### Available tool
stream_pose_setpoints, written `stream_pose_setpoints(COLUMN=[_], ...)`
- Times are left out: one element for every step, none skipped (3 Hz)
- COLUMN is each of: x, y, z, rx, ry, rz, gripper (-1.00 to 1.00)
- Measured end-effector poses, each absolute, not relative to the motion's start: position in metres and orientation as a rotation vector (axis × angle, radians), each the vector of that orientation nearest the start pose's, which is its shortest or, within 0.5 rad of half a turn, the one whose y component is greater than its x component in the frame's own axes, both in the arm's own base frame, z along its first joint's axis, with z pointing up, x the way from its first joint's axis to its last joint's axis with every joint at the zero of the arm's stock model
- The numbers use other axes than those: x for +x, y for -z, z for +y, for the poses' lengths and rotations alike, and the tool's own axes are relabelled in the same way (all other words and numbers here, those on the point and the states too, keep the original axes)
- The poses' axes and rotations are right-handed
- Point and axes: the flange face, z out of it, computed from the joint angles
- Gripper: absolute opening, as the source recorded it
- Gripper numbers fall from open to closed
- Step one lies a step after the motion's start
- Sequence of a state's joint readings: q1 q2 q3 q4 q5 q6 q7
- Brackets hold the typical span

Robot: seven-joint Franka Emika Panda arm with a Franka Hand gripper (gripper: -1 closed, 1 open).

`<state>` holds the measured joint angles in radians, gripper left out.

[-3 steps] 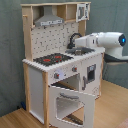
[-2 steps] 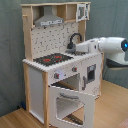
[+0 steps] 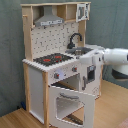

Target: Play with the kitchen

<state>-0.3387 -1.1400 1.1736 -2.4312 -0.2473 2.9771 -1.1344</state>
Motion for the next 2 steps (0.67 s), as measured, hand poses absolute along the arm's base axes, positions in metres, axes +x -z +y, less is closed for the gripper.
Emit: stream_pose_setpoints(x=[0.185, 0.161], y=[-0.49, -0.465], z=[0.454, 0.458], rx=[0.506, 0.501], ry=[-0.644, -0.627], rz=[1.684, 1.682], gripper=[1.0, 1.0])
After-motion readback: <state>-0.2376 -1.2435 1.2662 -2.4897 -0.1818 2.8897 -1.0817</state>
